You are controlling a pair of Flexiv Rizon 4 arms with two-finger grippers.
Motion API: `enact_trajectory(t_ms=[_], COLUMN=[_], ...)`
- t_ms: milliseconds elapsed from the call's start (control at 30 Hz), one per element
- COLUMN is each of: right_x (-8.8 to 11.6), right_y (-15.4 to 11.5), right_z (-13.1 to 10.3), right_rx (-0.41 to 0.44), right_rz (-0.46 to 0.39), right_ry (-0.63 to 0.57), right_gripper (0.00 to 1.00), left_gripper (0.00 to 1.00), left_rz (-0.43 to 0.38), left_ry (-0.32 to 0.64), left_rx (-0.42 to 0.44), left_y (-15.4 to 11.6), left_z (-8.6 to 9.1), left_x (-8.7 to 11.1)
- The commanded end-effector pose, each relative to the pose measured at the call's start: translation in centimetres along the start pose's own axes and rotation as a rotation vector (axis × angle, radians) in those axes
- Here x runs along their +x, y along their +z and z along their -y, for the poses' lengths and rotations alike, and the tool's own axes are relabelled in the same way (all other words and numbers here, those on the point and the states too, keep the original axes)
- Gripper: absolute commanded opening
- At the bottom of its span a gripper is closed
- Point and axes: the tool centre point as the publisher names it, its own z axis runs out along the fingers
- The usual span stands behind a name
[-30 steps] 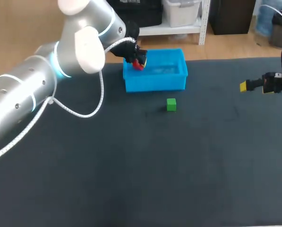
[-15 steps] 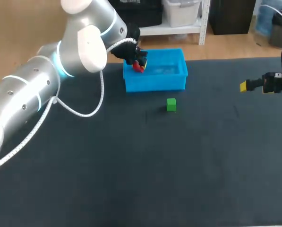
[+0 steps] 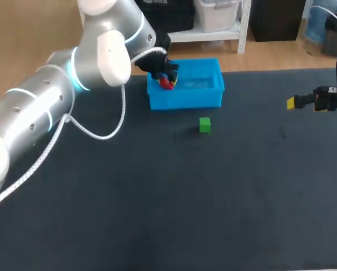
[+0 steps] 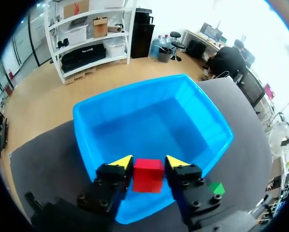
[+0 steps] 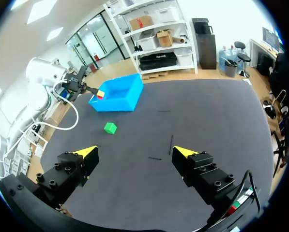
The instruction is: Use the left arm to pick the red cube and place it into the blue plastic box first, then use the right arm to grasp the green cube and put it into the same blue plastic box after the first action is fully finished.
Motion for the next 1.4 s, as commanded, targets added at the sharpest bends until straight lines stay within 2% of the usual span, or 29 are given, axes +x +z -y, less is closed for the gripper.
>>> enact_trajectory(t_ms=[33,400,600,733,867,1033,1233,1400], right_x=[0.0,0.0,0.0,0.0,0.0,0.0,0.0,0.0], right_y=[0.0,0.0,0.0,0.0,0.0,0.0,0.0,0.0], right_z=[0.0,0.0,0.0,0.0,0.0,0.0,0.0,0.0], right_rx=[0.001,0.001,0.001,0.001,0.001,0.001,0.001,0.001], right_rz=[-0.001,-0.001,-0.001,-0.001,-0.001,-0.001,-0.001,-0.001], right_ry=[0.0,0.0,0.0,0.0,0.0,0.0,0.0,0.0], right_gripper=[1.0,1.0,1.0,1.0,1.0,1.0,1.0,1.0], left_gripper=[1.0,1.0,1.0,1.0,1.0,1.0,1.0,1.0], left_rz=[-0.025,-0.013,0.006,0.003,0.006,0.002,-0.004,-0.001], left_ry=[0.002,0.045,0.071,0.07,0.068,0.039,-0.012,-0.016], left_rx=[-0.002,-0.021,-0.025,-0.037,-0.041,-0.056,-0.05,-0.046], left_y=[0.4,-1.7,-4.9,-7.7,-10.2,-13.2,-15.5,-17.0], left_z=[0.1,1.1,1.8,2.0,1.9,1.4,0.4,0.2], left_x=[-0.9,-1.7,-1.8,-1.0,0.5,3.9,8.1,11.2])
